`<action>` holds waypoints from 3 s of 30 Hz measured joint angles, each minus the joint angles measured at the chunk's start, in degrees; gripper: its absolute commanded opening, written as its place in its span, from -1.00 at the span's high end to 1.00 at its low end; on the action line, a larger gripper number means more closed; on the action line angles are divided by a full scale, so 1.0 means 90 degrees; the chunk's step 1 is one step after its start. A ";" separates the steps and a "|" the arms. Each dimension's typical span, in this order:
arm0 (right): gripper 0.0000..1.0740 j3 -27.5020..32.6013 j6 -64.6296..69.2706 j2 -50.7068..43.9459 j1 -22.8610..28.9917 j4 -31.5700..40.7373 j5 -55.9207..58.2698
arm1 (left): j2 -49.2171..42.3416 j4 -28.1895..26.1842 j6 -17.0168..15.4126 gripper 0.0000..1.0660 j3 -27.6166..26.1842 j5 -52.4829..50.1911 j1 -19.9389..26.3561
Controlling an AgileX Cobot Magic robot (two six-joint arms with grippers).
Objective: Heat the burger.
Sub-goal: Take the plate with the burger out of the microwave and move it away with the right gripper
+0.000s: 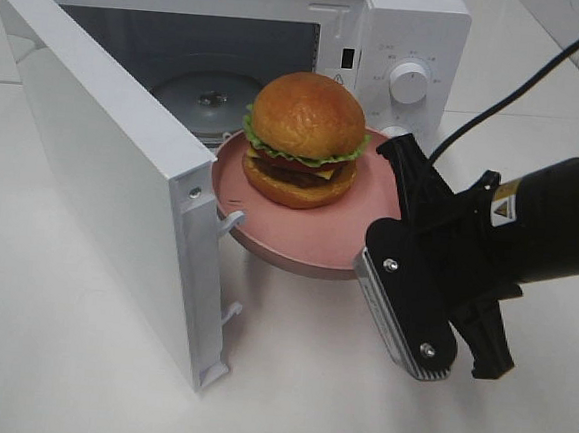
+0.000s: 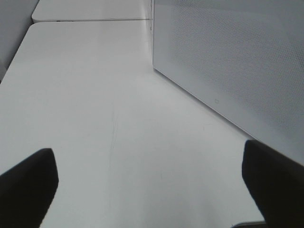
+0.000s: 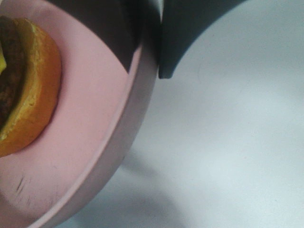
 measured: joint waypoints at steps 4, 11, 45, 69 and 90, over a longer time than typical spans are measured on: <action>1.00 0.0420 0.0210 -0.0598 0.0000 -0.0121 0.0083 | 0.0000 0.0000 0.0000 -0.83 0.0000 0.0000 0.0000; 1.00 0.0668 0.0923 -0.1273 0.0000 -0.0745 0.0471 | 0.0000 0.0000 0.0000 -0.83 0.0000 0.0000 0.0000; 1.00 0.1490 0.3973 -0.4927 0.0000 -0.2680 0.3845 | 0.0000 0.0000 0.0000 -0.83 0.0000 0.0000 0.0000; 1.00 0.1490 0.8874 -0.4813 0.0000 -0.4870 0.4953 | 0.0000 0.0000 0.0000 -0.83 0.0000 0.0000 0.0000; 1.00 0.1401 1.3394 -0.2667 0.0000 -0.6315 0.4749 | 0.0000 0.0000 0.0000 -0.83 0.0000 0.0000 0.0000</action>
